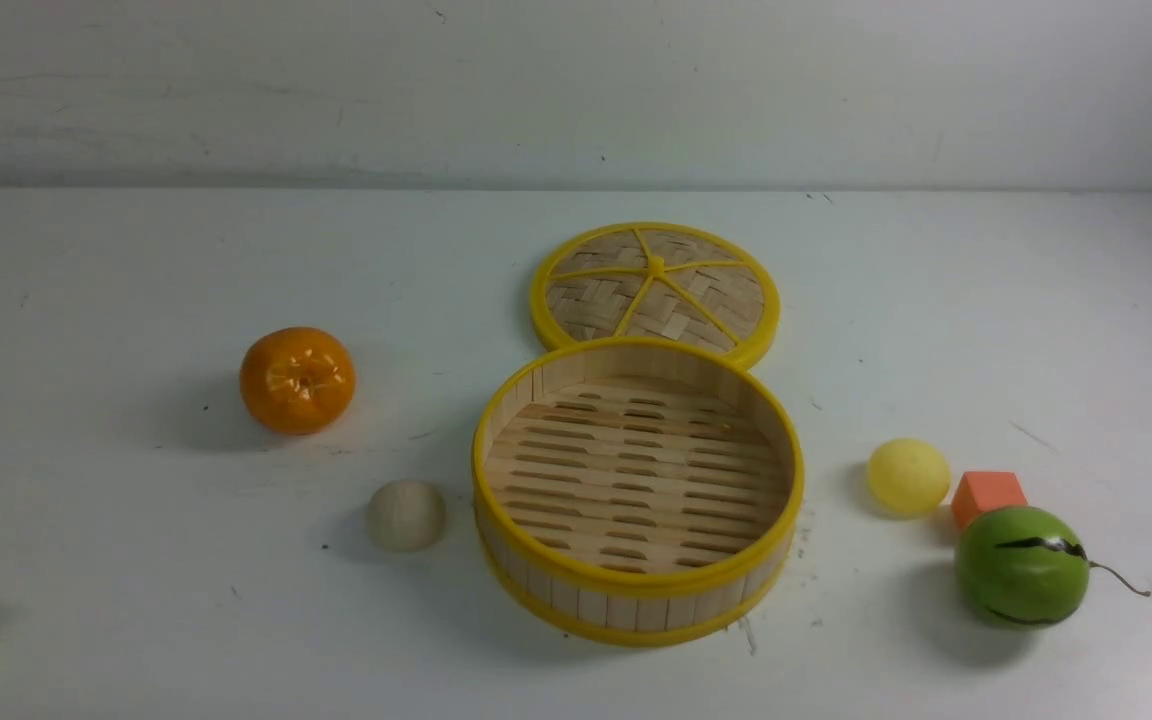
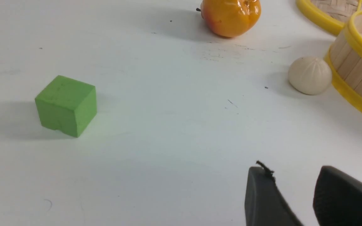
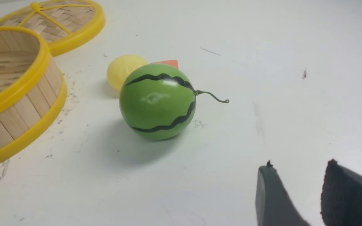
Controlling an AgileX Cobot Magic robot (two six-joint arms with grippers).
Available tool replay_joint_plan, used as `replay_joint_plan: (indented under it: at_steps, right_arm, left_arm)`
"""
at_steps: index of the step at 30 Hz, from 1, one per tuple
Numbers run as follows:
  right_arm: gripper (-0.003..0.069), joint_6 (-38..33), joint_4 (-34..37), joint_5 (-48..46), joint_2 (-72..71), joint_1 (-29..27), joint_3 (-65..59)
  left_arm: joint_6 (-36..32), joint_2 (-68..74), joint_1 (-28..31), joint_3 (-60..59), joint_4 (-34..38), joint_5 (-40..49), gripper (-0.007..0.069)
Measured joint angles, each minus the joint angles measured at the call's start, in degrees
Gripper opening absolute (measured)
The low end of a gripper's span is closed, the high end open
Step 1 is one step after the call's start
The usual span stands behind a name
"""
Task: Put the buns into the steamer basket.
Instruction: Use the left arm to grab a steamed stuffed bun
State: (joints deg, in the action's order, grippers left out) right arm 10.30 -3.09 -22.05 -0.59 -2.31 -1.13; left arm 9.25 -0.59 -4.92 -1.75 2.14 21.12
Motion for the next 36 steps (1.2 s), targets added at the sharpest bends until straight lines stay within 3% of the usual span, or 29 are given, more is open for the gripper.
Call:
replay_joint_plan:
  at_steps: [18, 29, 32, 36]
  right_arm:
    - [0.0241, 0.0, 0.0, 0.0, 0.0, 0.0, 0.0]
    - [0.0241, 0.0, 0.0, 0.0, 0.0, 0.0, 0.0]
    - [0.0241, 0.0, 0.0, 0.0, 0.0, 0.0, 0.0]
    - [0.0241, -0.05, 0.0, 0.0, 0.0, 0.0, 0.0]
  left_arm:
    - [0.06, 0.0, 0.0, 0.0, 0.18, -0.99, 0.0238]
    - [10.96, 0.0, 0.0, 0.0, 29.25, -20.41, 0.0238]
    - [11.33, 0.0, 0.0, 0.0, 34.63, -25.54, 0.0238]
    - [11.37, 0.0, 0.0, 0.0, 36.29, -29.14, 0.0238]
